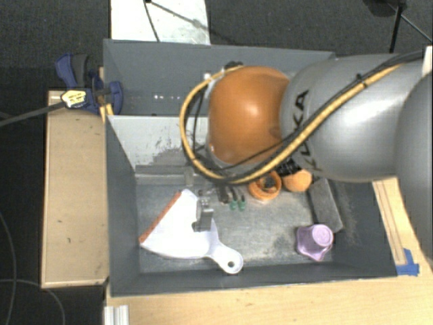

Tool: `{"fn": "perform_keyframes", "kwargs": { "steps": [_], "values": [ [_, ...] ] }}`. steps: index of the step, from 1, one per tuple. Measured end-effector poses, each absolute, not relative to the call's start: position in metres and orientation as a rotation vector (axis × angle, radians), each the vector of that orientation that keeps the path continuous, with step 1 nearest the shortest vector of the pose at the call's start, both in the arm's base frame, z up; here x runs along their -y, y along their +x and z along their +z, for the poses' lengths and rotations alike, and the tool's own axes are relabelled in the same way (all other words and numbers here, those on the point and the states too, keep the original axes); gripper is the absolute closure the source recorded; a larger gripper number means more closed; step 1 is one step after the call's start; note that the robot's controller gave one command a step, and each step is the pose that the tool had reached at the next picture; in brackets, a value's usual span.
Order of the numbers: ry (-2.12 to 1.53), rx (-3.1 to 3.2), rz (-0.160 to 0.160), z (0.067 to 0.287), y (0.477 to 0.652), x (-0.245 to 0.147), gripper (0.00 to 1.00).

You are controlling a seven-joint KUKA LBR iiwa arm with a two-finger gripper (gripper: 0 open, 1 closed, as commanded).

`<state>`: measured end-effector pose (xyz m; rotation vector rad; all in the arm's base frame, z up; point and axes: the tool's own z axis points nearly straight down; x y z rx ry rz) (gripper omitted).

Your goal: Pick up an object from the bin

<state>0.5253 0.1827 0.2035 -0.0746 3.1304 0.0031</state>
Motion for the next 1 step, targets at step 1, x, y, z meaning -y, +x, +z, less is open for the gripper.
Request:
{"fn": "perform_keyframes", "kwargs": {
  "steps": [1],
  "values": [
    [0.022,-3.141,0.004,0.1656,0.5211,-0.1929,0.00]
  ]
}}
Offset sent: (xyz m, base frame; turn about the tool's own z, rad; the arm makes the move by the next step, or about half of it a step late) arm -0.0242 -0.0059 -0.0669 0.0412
